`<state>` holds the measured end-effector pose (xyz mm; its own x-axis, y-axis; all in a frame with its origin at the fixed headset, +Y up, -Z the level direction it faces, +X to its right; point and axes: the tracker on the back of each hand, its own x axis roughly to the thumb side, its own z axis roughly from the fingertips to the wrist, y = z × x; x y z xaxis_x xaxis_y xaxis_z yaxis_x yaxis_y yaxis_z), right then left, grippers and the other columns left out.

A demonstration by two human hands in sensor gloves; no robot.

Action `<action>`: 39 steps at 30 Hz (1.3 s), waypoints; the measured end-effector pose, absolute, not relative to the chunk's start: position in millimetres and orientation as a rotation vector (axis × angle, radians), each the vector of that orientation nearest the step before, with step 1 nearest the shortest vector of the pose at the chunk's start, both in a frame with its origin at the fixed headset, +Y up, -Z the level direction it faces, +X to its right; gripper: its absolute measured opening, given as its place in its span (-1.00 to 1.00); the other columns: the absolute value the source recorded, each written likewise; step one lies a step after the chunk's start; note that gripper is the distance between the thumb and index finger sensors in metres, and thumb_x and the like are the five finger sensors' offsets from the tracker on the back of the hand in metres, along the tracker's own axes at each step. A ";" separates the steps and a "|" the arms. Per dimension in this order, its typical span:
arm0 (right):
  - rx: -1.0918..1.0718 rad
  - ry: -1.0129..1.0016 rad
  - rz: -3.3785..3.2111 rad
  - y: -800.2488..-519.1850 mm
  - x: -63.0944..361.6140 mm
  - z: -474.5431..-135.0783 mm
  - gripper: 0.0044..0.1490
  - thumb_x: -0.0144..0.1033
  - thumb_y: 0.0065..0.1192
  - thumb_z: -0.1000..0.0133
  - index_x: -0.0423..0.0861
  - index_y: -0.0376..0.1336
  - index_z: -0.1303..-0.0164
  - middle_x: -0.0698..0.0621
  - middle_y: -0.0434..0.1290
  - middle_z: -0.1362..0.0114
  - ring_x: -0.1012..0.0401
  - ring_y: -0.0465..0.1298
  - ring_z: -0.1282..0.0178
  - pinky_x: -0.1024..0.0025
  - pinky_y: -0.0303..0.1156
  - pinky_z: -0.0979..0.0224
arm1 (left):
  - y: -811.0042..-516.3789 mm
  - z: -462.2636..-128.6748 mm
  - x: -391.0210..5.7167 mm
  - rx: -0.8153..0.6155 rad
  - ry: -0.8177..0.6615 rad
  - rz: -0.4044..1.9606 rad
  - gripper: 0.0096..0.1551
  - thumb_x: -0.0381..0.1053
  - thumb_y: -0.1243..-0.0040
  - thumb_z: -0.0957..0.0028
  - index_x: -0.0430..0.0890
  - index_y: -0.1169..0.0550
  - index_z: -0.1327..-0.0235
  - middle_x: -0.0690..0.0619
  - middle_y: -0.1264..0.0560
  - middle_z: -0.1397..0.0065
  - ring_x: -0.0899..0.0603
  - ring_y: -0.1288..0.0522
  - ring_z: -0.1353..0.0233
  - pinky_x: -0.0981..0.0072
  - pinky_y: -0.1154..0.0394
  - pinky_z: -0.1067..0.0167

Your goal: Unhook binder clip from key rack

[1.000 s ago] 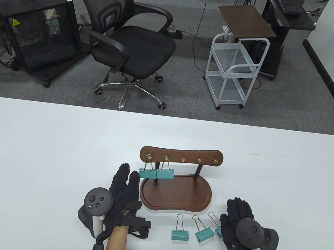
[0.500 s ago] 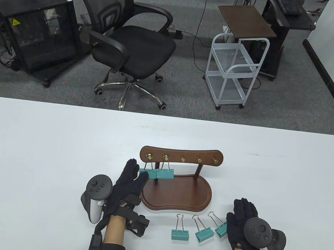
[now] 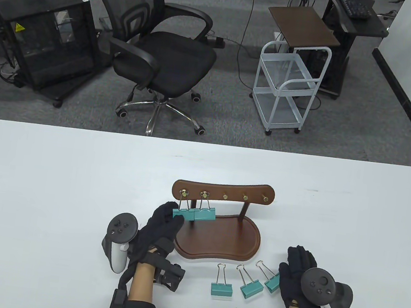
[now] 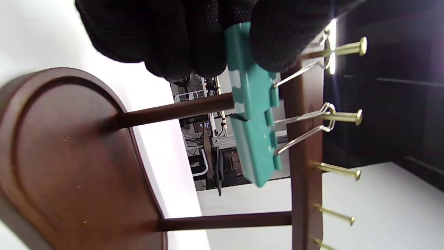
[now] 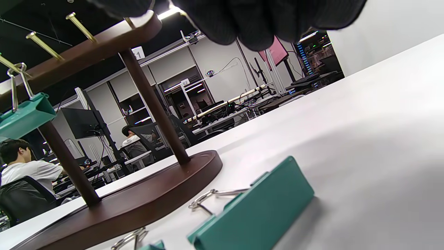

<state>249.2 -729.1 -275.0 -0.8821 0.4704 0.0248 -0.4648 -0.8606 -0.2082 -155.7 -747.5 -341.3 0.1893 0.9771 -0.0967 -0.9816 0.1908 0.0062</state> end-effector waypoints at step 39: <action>-0.063 -0.266 2.601 -730.1 253.0 -275.2 -0.22 0.08 0.01 0.06 -0.10 0.17 -0.30 -0.18 0.22 -0.49 -0.17 0.21 -0.45 -0.04 0.24 -0.41 | -740.3 -334.2 -160.7 -0.022 0.021 1.420 -0.33 0.09 -0.31 -0.07 0.14 -0.40 -0.49 -0.03 -0.50 -0.45 -0.19 -0.54 -0.39 -0.16 -0.48 -0.34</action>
